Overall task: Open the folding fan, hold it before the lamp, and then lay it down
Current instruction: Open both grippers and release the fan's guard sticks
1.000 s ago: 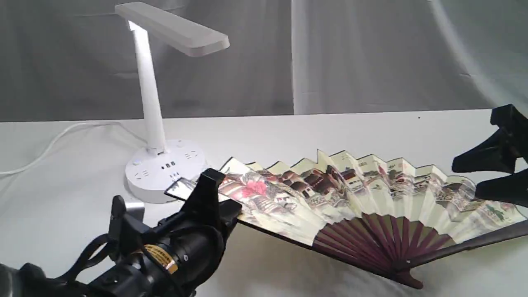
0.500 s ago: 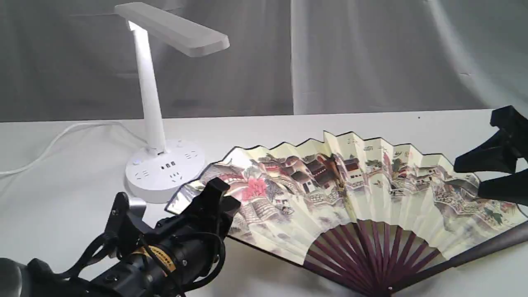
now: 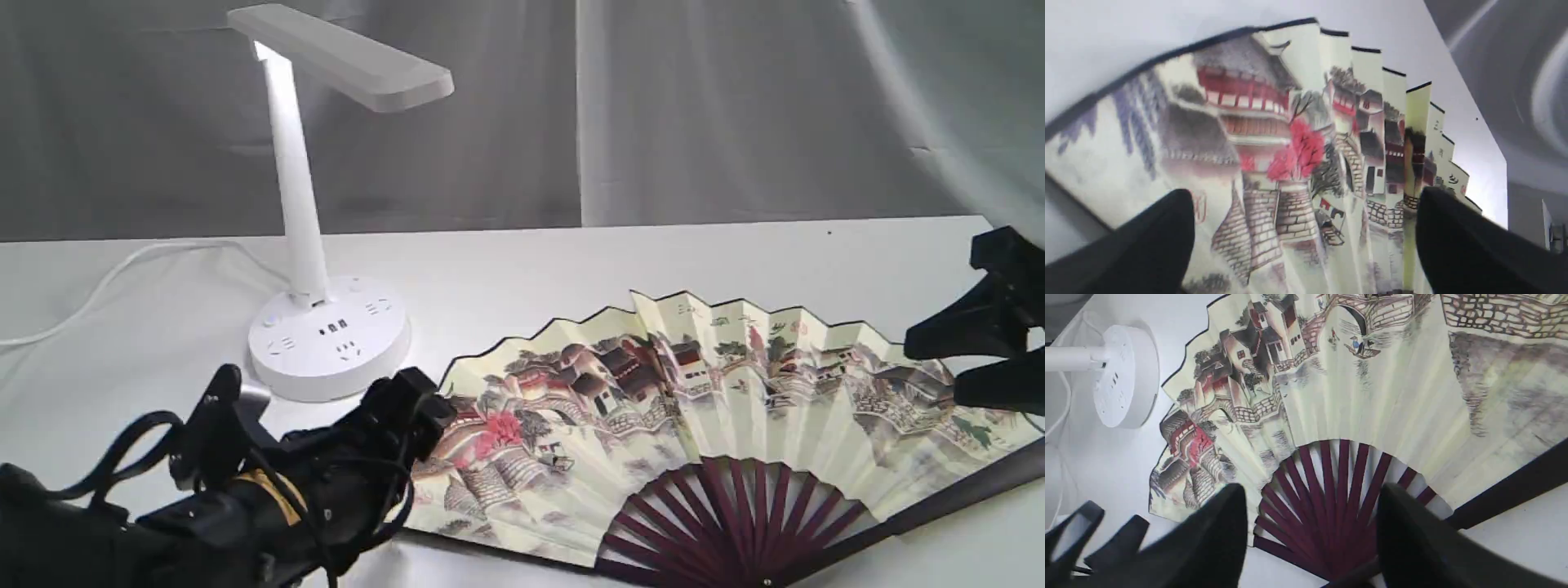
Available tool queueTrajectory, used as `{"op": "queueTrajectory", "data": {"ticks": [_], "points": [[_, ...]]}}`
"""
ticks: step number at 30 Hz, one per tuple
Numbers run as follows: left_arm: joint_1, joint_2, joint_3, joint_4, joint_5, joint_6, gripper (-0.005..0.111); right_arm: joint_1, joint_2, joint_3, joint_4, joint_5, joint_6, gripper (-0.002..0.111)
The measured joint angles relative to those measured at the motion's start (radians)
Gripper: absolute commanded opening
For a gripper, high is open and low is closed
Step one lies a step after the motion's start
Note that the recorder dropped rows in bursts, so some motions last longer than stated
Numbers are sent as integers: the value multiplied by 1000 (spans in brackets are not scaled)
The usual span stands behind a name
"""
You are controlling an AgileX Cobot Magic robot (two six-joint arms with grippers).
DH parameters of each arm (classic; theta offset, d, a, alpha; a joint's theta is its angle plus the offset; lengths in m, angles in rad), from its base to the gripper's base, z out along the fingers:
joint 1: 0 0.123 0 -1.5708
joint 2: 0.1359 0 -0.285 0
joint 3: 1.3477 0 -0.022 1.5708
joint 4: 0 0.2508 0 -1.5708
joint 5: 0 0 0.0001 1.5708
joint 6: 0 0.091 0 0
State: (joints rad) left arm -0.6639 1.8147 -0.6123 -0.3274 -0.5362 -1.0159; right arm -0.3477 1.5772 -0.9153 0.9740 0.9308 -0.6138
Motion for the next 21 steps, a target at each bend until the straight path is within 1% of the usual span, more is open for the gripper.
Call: {"op": "queueTrajectory", "data": {"ticks": [3,6,9,13,17,21], "points": [[47,-60,-5,12,71,65,71,0,0,0,-7,0,-15,45],[98,-115,-5,17,186,132,69,0,0,0,-7,0,-22,44],[155,-168,-5,69,295,187,69,23,0,0,-27,-10,-34,43],[216,-233,-5,182,419,221,69,96,0,0,-87,-35,-36,43],[277,-304,-11,327,590,230,69,170,0,0,-167,-61,-17,43],[327,-359,-59,475,836,260,69,228,0,0,-260,-83,46,42]]}}
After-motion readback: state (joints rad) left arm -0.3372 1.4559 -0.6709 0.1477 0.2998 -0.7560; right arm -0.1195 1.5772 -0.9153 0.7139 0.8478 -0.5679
